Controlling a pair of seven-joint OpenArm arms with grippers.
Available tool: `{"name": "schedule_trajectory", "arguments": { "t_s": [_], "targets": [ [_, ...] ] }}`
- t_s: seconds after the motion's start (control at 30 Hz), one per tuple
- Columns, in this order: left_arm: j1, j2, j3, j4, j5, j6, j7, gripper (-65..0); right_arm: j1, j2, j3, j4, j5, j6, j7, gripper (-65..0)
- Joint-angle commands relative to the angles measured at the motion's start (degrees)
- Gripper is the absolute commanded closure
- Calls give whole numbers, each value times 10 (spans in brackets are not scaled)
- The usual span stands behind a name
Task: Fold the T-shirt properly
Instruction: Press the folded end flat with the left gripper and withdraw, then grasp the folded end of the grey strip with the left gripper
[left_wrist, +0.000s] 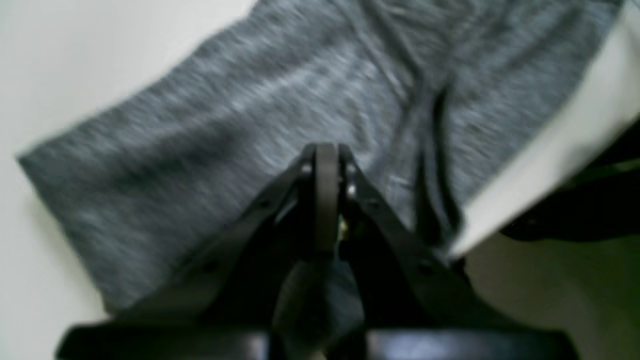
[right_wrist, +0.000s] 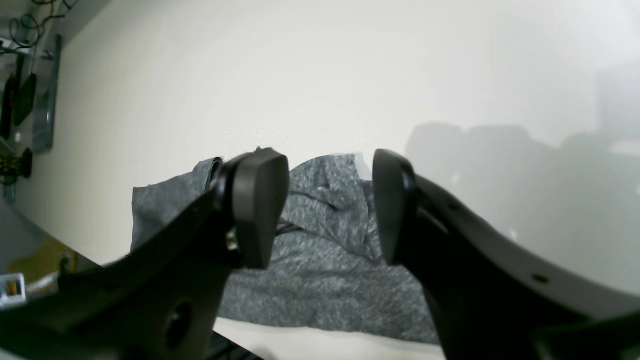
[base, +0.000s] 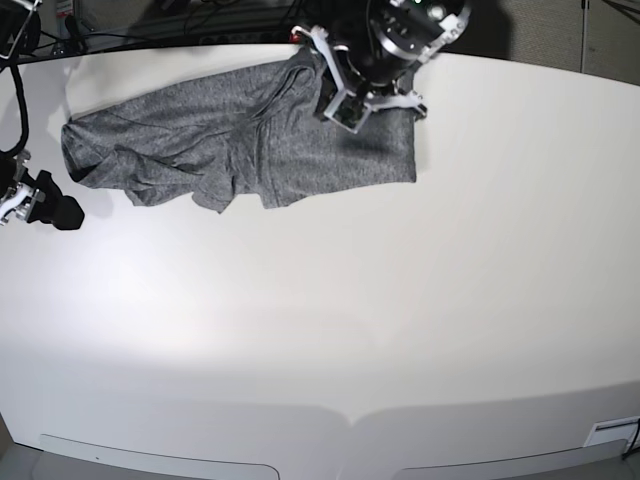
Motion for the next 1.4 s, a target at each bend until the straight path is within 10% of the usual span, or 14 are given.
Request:
{"name": "schedule_trajectory", "arguments": {
  "t_s": [0.0, 0.2, 0.53, 0.77, 0.87, 1.07, 1.37],
  "targets": [
    [9, 4, 1, 11, 0, -3, -15, 0, 7, 16, 4, 9, 13, 3, 7, -314],
    [26, 4, 2, 11, 9, -14, -24, 0, 6, 16, 4, 9, 13, 3, 7, -314],
    [19, 22, 9, 10, 25, -177, -2, 0, 7, 21, 4, 9, 14, 3, 5, -314],
    [-23, 26, 56, 11, 0, -351, -5, 0, 26, 27, 4, 9, 13, 3, -22, -314],
    [-45, 26, 61, 17, -12, -331, -35, 0, 43, 27, 4, 9, 14, 3, -38, -314],
    [-52, 24, 60, 35, 40, -91, -18, 0, 47, 27, 4, 9, 15, 3, -43, -314],
    [-52, 23, 56, 35, 68, -74, 104, 0, 48, 27, 4, 9, 14, 3, -49, -314]
  ]
}}
